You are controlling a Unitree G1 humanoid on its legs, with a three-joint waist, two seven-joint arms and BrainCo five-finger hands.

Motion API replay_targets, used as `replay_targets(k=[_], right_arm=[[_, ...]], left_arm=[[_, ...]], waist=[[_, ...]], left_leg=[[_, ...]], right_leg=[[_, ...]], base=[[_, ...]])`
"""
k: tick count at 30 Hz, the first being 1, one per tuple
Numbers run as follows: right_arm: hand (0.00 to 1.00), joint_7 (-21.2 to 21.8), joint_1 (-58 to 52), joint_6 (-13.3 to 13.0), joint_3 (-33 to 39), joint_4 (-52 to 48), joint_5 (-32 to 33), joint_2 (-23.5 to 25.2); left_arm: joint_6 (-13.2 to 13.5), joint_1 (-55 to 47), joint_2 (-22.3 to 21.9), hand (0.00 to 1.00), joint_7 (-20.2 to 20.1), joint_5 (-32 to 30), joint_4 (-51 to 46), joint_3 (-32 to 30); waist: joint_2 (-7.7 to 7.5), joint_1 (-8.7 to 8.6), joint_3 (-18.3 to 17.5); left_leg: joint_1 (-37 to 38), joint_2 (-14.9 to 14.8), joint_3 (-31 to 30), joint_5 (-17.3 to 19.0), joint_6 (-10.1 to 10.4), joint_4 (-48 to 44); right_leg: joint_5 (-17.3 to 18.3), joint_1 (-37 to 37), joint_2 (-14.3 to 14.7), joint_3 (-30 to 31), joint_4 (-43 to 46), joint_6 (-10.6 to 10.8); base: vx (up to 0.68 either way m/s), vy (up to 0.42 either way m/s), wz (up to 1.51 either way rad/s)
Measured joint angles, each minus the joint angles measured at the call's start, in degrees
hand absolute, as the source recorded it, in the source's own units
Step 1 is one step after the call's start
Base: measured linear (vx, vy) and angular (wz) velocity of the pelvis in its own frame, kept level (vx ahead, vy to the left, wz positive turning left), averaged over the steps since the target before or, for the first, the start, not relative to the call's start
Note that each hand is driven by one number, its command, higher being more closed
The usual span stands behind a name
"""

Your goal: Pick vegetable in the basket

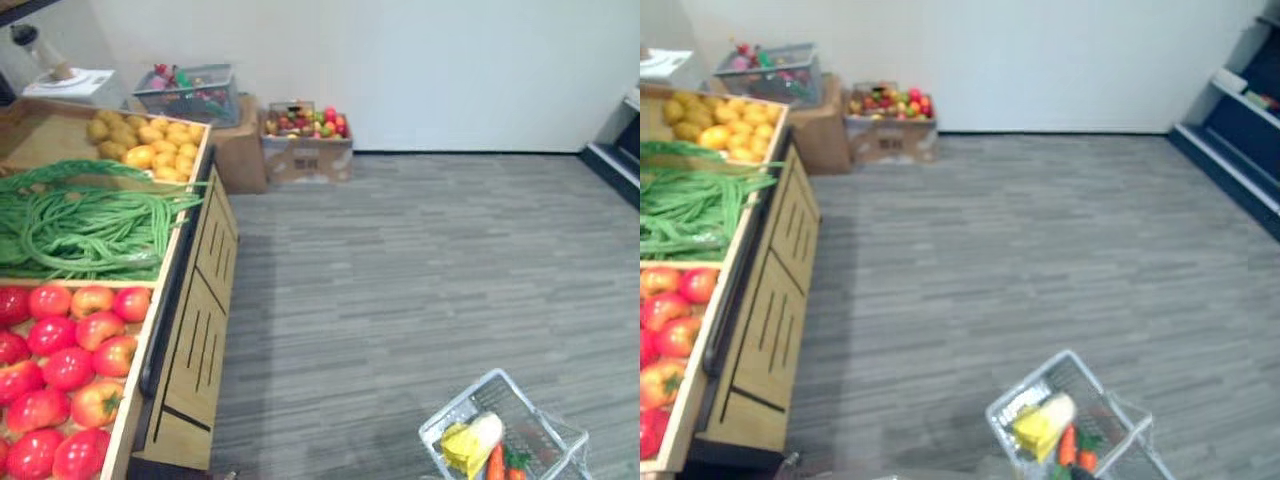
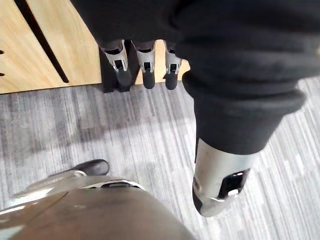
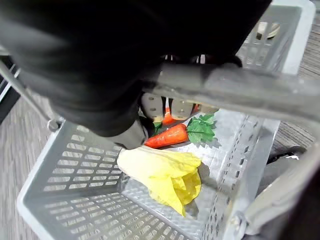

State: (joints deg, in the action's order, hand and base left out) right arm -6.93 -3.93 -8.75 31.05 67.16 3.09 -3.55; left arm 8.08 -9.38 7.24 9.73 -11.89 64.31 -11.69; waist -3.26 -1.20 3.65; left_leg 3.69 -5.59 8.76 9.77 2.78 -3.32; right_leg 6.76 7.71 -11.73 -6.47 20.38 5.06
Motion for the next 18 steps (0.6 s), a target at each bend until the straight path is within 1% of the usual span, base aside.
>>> replay_targets(k=[1, 2, 3, 4, 5, 6, 7, 8, 11, 12, 15, 18], right_arm=[[1.00, 0.0, 0.3, 0.0, -0.7, 0.0, -0.2, 0.1], [1.00, 0.0, 0.3, 0.0, -0.7, 0.0, -0.4, 0.1], [1.00, 0.0, 0.1, 0.2, -0.2, 0.2, -0.4, 0.1], [1.00, -0.1, -0.1, 0.2, 0.3, 0.2, -0.3, -0.2], [1.00, -0.1, -0.3, 0.2, 0.2, 0.2, -0.3, -0.7], [1.00, -0.1, -0.4, 0.6, 0.2, 0.2, -0.3, -1.3], [1.00, -0.1, -0.4, 0.7, 0.1, 0.3, -0.3, -1.3], [1.00, 0.0, -0.5, 0.6, 0.0, 0.3, -0.3, -1.2], [1.00, 0.1, -1.0, 0.6, 0.1, 1.2, -0.3, -1.0], [1.00, 0.1, -1.3, 0.6, 0.2, 1.4, -0.3, -1.0], [1.00, 0.1, -1.9, 0.6, 1.1, 1.4, -0.2, -1.0], [1.00, 0.1, -2.2, 0.6, 2.3, 2.1, 0.2, -0.9]], left_arm=[[0.0, 0.0, 0.1, 0.00, 0.0, 0.6, 0.7, -0.3], [-0.1, 0.1, 0.3, 0.00, 0.0, 0.5, 1.0, -0.6], [-0.2, 0.6, 0.2, 0.00, 0.0, 0.5, 1.2, -1.4], [-0.2, 0.8, -0.7, 0.00, 0.0, 0.5, 1.1, -2.3], [-0.2, 0.6, -1.2, 0.00, 0.0, 0.6, 1.2, -2.5], [-0.2, 0.4, -2.0, 0.00, 0.0, 0.6, 1.2, -3.3], [-0.2, 0.4, -2.4, 0.00, 0.1, 0.8, 1.2, -3.8], [-0.2, 0.0, -2.9, 0.00, 0.0, 2.5, 1.2, -4.6], [-0.3, -0.2, -3.4, 0.00, 0.0, 6.7, 1.7, -6.8], [-0.3, -0.6, -3.5, 0.00, -0.1, 7.6, 1.7, -7.1], [-0.7, -0.9, -3.7, 0.00, -0.4, 11.1, 1.8, -8.1], [-0.9, -1.1, -3.7, 0.00, -1.3, 13.9, 1.9, -8.5]], waist=[[-0.23, 0.03, 0.0], [-0.51, -0.09, 0.2], [-0.67, -0.30, 0.3], [0.57, -0.24, 0.7], [0.88, -0.17, 0.5], [1.93, -0.16, 0.3], [2.28, -0.10, 0.2], [2.81, -0.09, 0.0], [2.92, -0.02, -0.3], [2.86, -0.04, -0.7], [2.83, -0.10, -0.9], [2.47, -0.15, -1.1]], left_leg=[[-0.8, -0.1, -0.6, -0.3, 0.5, -0.2], [-1.0, 0.2, -1.6, -0.3, 0.9, -0.3], [-0.8, -0.1, -3.5, -0.6, 1.5, -0.4], [-0.3, -1.2, -5.0, -1.3, 2.6, 0.4], [-0.4, -1.7, -5.5, -1.6, 3.1, 0.8], [-0.5, -2.2, -6.7, -2.2, 4.0, 1.4], [-0.5, -2.6, -7.2, -2.5, 4.4, 1.5], [-0.6, -3.5, -8.1, -3.0, 5.2, 2.2], [-1.2, -5.5, -9.8, -4.1, 6.4, 2.4], [-1.8, -5.6, -10.1, -4.4, 6.5, 2.5], [-2.8, -5.2, -10.9, -5.4, 6.5, 2.5], [-2.5, -3.9, -8.4, -7.9, 6.0, 4.2]], right_leg=[[-0.4, -0.4, 0.2, 0.4, -4.4, 0.5], [-0.8, -1.3, 0.2, 0.9, -6.3, 1.1], [0.7, -3.2, 0.6, 0.8, -6.7, 3.3], [1.5, -4.3, 1.2, -0.4, -6.4, 3.4], [1.8, -4.4, 1.6, -1.3, -6.4, 3.2], [2.4, -5.3, 2.3, -3.1, -7.2, 3.0], [2.7, -5.9, 2.8, -3.8, -7.9, 2.6], [2.9, -7.1, 3.8, -5.1, -9.6, 2.2], [3.0, -9.1, 5.8, -8.3, -11.9, 1.9], [3.0, -9.2, 5.9, -9.1, -12.3, 1.9], [3.0, -9.5, 5.5, -10.9, -12.5, 1.9], [2.9, -10.6, 4.4, -12.3, -13.2, 2.0]], base=[[-0.04, -0.162, 0.25], [-0.02, -0.175, 0.56], [0.03, -0.181, 0.72], [0.04, -0.226, 0.69], [0.04, -0.250, 0.57], [0.03, -0.190, 0.39], [0.02, -0.174, 0.42], [0.00, -0.152, 0.39], [-0.03, -0.122, 0.44], [-0.03, -0.074, 0.42], [0.00, -0.013, 0.34], [-0.01, 0.024, 0.31]])
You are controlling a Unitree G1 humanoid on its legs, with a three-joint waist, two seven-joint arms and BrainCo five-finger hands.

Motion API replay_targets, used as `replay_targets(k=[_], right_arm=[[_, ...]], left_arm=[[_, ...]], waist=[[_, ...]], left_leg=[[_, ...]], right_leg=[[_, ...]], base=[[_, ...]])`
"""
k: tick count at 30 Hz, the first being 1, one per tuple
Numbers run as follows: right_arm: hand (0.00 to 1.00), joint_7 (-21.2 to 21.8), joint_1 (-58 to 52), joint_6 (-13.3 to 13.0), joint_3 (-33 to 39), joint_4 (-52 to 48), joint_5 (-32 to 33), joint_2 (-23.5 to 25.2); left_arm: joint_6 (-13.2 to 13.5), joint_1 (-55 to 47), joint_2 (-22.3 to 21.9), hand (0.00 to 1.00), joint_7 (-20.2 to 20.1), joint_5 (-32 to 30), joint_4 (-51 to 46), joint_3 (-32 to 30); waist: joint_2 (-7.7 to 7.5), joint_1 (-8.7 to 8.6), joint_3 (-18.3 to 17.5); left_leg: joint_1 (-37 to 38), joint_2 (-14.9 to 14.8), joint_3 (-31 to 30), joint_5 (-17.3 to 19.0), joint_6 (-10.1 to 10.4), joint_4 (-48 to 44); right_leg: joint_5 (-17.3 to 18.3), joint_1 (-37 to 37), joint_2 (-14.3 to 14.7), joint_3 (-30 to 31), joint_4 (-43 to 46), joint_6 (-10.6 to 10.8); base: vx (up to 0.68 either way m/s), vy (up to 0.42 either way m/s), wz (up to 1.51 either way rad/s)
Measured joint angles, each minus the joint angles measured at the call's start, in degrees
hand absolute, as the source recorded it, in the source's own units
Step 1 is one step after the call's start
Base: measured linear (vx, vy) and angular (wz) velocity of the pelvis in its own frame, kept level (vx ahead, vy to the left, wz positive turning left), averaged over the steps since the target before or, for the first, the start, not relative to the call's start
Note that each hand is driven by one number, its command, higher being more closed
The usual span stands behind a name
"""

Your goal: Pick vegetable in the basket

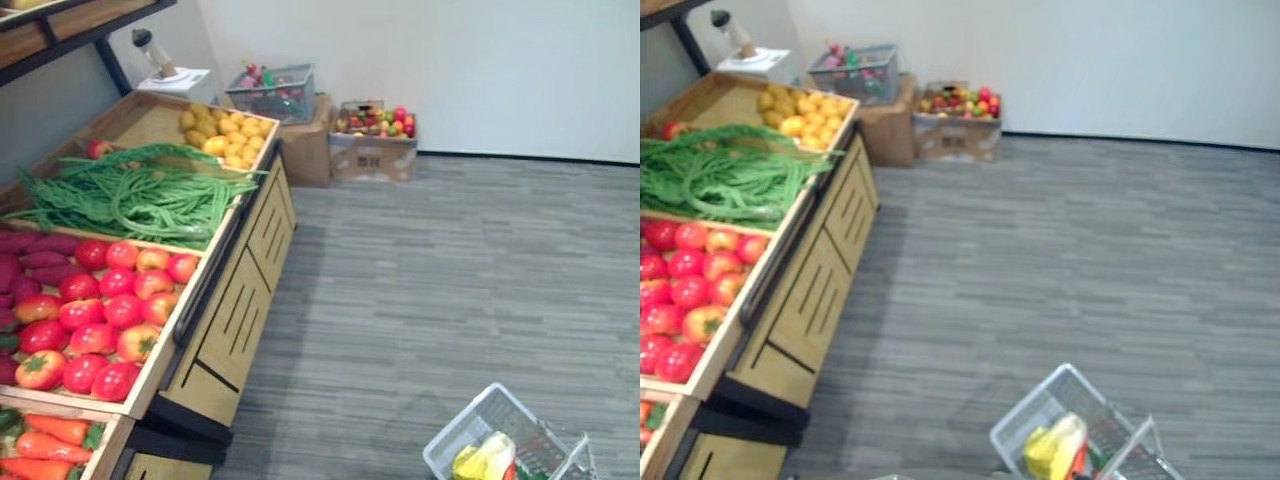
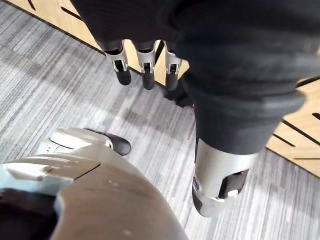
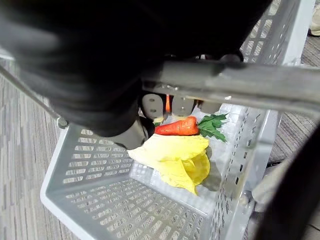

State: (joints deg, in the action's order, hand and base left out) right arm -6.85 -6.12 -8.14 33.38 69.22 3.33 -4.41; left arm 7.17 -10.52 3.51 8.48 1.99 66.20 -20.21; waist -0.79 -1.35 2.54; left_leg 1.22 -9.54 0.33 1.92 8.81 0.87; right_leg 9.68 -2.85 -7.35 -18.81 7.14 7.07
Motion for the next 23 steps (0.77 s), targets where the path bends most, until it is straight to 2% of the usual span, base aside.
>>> replay_targets(k=[5, 9, 13, 23], right_arm=[[1.00, 0.4, 0.6, 0.0, -0.1, 1.0, 0.4, 0.4], [1.00, 1.1, 0.4, 0.1, -0.3, 1.6, 3.6, 0.5], [1.00, 1.2, 0.2, 0.3, -0.4, 1.7, 4.4, 0.6], [1.00, 2.1, -0.3, 0.1, -5.8, 1.7, 4.4, 0.4]], left_arm=[[-0.2, 0.0, -0.1, 0.00, -0.2, 2.9, 1.3, 0.0], [-0.2, -0.1, 0.0, 0.00, -0.5, 4.5, 2.1, 0.3], [-0.2, -0.1, 0.2, 0.00, -1.3, 4.5, 2.2, 1.0], [-0.2, 0.1, 1.3, 0.00, -2.6, 4.5, 4.0, 5.3]], waist=[[0.21, 0.06, -0.2], [-0.03, 0.00, 0.0], [0.04, -0.02, 0.1], [0.15, -0.08, 0.3]], left_leg=[[1.3, 0.0, 2.1, -2.2, 0.0, 3.3], [3.3, 0.1, 4.0, -3.2, 0.0, 4.4], [3.6, 0.1, 4.3, -3.4, 0.0, 4.5], [3.1, 0.2, 5.9, -3.4, -0.2, 4.9]], right_leg=[[-1.0, -0.1, 0.1, 0.4, -1.0, -0.2], [-1.4, -1.4, 0.1, 0.8, -1.3, -0.2], [-1.9, -1.6, 0.1, 0.8, -1.7, -0.3], [-2.3, -1.3, 0.3, 1.4, -2.3, 0.0]], base=[[-0.01, 0.020, -0.02], [-0.03, 0.005, -0.07], [-0.06, 0.008, -0.01], [-0.05, 0.010, -0.01]])
